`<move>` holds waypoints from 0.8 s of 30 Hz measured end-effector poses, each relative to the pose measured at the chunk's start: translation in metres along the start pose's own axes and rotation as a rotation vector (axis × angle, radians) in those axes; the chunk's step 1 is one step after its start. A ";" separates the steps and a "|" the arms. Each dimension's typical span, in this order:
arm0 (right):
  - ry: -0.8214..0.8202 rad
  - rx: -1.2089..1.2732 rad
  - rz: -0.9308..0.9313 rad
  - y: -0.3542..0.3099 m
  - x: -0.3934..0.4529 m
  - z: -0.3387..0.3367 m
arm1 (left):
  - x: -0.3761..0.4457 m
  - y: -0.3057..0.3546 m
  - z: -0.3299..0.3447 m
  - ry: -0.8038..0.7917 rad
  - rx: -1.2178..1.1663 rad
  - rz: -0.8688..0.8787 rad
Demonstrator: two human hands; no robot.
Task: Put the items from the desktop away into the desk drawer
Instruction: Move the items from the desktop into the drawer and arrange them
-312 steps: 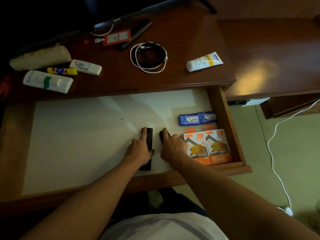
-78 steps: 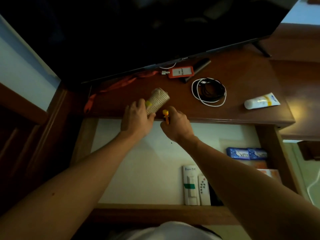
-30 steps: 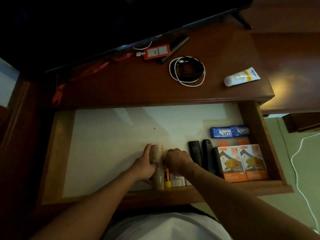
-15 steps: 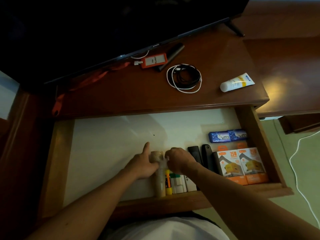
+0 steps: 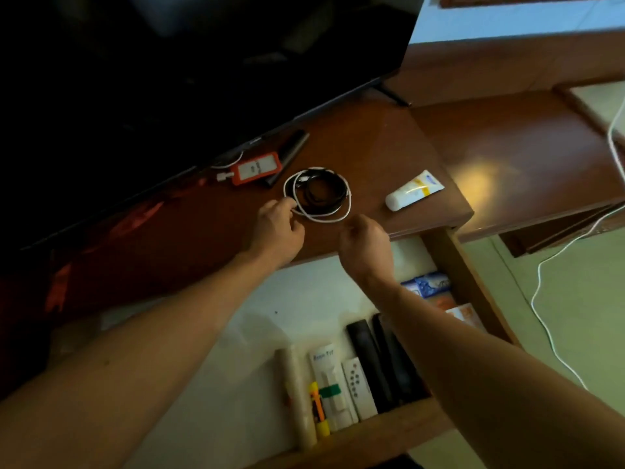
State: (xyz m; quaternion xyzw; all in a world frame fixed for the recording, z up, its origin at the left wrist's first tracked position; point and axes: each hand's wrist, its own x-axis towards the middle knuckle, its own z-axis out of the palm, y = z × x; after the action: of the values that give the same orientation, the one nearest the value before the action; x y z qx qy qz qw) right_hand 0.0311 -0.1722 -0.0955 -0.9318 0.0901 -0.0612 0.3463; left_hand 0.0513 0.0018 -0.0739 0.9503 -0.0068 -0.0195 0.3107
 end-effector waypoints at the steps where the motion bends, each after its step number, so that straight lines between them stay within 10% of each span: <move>1: 0.027 0.030 0.092 -0.001 0.015 -0.006 | 0.017 0.004 0.000 0.007 0.018 0.007; 10: 0.083 -0.088 0.601 0.022 0.128 -0.038 | 0.140 0.037 0.005 0.094 0.409 -0.019; 24: -0.068 -0.141 0.425 0.026 0.171 -0.023 | 0.197 0.025 0.022 -0.069 0.738 -0.217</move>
State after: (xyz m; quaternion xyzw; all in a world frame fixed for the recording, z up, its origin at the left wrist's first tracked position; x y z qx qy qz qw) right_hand 0.1903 -0.2424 -0.0865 -0.9153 0.2767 0.0510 0.2882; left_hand 0.2469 -0.0360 -0.0831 0.9922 0.0770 -0.0803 -0.0565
